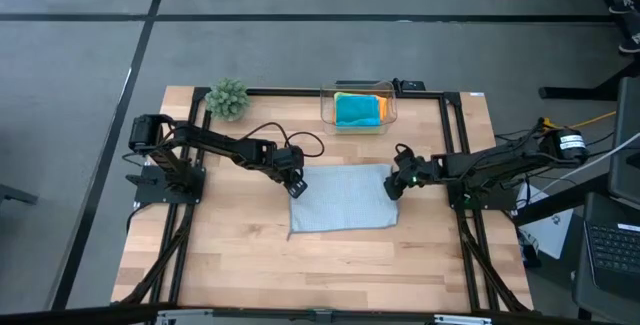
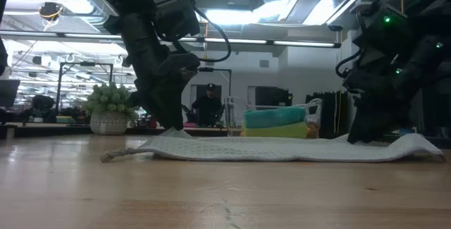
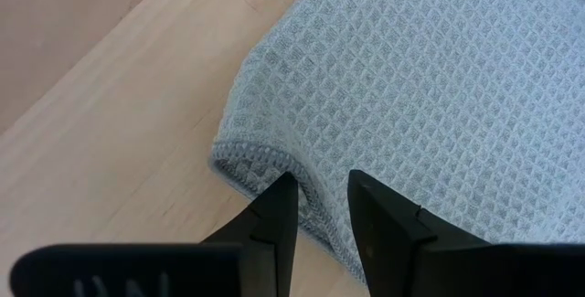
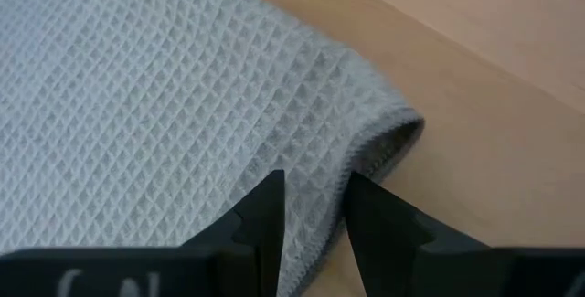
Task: Fold microfiber towels
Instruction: Fold the gray microfiber cloth
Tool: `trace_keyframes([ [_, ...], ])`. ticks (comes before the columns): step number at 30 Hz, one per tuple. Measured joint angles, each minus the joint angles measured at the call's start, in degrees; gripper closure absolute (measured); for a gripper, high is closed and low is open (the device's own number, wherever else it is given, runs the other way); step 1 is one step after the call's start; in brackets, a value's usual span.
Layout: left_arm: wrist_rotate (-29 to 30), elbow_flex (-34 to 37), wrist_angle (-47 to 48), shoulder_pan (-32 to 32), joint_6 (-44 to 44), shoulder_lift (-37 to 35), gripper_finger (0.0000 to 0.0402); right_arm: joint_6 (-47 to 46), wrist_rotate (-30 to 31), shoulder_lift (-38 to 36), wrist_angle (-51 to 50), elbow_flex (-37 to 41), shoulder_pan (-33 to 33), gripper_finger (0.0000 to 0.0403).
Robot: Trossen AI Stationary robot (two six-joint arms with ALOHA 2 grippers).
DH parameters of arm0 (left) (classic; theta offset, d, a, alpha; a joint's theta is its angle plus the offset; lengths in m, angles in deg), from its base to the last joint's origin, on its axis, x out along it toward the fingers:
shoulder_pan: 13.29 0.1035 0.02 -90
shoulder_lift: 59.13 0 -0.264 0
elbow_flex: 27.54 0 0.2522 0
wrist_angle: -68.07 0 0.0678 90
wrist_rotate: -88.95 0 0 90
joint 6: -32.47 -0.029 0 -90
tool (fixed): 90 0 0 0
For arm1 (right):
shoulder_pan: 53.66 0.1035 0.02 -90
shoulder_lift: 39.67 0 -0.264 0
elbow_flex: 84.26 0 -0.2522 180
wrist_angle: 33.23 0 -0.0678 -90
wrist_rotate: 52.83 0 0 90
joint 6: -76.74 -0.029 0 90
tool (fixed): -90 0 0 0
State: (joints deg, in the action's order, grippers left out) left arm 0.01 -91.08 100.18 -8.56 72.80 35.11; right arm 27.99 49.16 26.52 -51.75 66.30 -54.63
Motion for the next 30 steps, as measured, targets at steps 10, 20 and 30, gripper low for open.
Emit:
trace_keyframes([
  [10, 0.0, 0.0, 0.0, 0.0, 0.0, 0.0, 0.031, 2.6, -0.1, 0.2, 2.9, 0.0, 0.0, 0.0297],
  [20, -2.6, 0.0, 0.1, 0.0, -2.4, 0.0, 0.031, 3.3, -0.1, 0.2, 2.2, 0.0, 0.0, 0.0393],
  [30, -2.6, 0.0, 3.0, 0.0, -1.6, -0.1, 0.031, 4.4, -0.1, 0.2, 2.2, 0.0, 0.0, 0.0397],
])
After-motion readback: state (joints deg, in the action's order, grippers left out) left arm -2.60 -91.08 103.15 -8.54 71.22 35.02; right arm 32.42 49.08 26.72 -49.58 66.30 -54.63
